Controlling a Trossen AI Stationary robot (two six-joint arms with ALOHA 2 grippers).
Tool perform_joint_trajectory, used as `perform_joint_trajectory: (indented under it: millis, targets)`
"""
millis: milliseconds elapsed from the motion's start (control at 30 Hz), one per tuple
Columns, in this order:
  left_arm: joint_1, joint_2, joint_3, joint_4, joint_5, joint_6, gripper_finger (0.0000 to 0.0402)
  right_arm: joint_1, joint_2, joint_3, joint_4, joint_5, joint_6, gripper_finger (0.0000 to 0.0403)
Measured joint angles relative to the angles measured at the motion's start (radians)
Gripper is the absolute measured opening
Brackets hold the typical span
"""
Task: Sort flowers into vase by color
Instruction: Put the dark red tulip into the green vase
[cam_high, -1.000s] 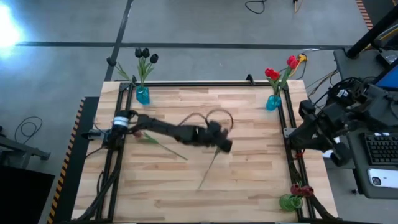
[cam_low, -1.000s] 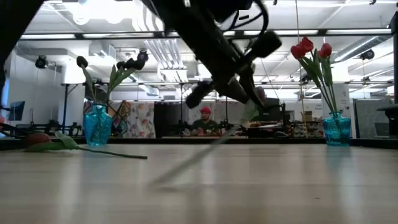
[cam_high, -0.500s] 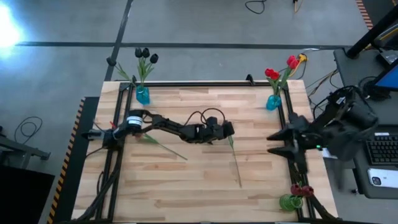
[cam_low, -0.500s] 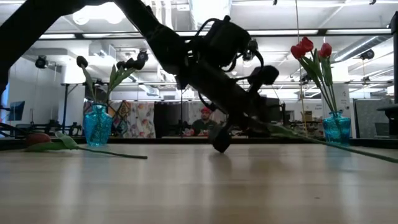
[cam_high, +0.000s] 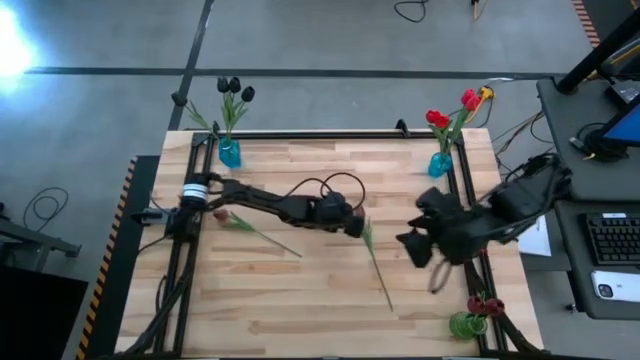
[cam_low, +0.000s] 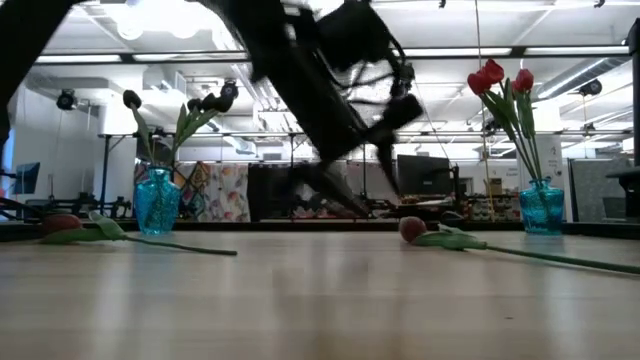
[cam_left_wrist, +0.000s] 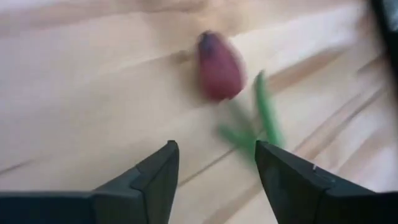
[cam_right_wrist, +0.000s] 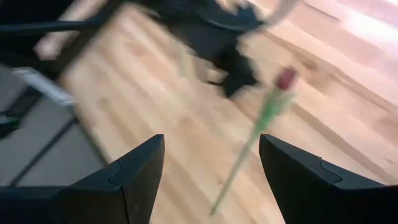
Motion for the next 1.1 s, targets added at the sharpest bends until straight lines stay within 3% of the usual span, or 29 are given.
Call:
perform_joint_trajectory:
  millis: [100, 200, 467, 600, 767, 900, 1100]
  targets:
    - [-0.022, -0.089, 0.0, -0.19, -0.025, 0.071, 0.021, -0.042, 0.066, 0.0, -0.054, -0.016, 0.023, 0.0249]
    - [-0.072, -0.197, 0.0, -0.329, -0.097, 0.104, 0.0212, -0.098, 0.136, 0.0, -0.073, -0.1, 0.001, 0.0244]
    - [-0.309, -0.415, 0.0, -0.593, -0.365, 0.011, 0.0205, -0.268, 0.273, -0.115, -0.04, -0.244, -0.11, 0.0228]
    - [-0.446, -0.453, -0.002, -0.727, -0.477, -0.171, 0.02, -0.379, 0.329, -0.234, 0.055, -0.28, -0.148, 0.0222]
    - [-0.588, -0.45, -0.014, -0.879, -0.522, -0.443, 0.0191, -0.497, 0.394, -0.336, 0.223, -0.354, -0.225, 0.0211]
    - [-0.67, -0.446, -0.069, -0.889, -0.526, -0.621, 0.0184, -0.57, 0.444, -0.383, 0.321, -0.433, -0.268, 0.0195]
    - [-0.733, -0.446, -0.15, -0.864, -0.571, -0.816, 0.018, -0.641, 0.514, -0.403, 0.395, -0.453, -0.321, 0.0166]
